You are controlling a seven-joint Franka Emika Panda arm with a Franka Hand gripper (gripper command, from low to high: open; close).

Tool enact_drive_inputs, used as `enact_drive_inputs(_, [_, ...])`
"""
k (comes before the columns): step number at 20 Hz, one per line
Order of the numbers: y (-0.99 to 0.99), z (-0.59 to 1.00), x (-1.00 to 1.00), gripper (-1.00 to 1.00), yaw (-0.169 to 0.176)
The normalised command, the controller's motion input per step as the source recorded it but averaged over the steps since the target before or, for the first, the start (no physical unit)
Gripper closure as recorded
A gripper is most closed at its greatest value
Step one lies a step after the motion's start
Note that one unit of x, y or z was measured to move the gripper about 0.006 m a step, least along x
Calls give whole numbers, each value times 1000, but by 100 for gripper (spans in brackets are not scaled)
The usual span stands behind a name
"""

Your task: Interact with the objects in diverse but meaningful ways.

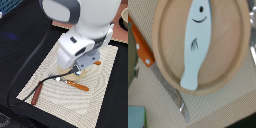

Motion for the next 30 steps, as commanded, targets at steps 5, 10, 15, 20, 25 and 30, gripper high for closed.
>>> enact_drive_inputs(5, [-495, -147, -693, -100, -49])
enact_drive_inputs(10, [-465, -349, -730, -100, -62])
enact_drive_inputs(15, [-282, -429, -807, -100, -92])
enact_drive_inputs(20, [-180, -530, -941, -100, -90])
enact_drive_inputs(25, [-186, -479, -986, -100, -81])
enact_drive_inputs(30, [-179, -466, -987, -100, -80])
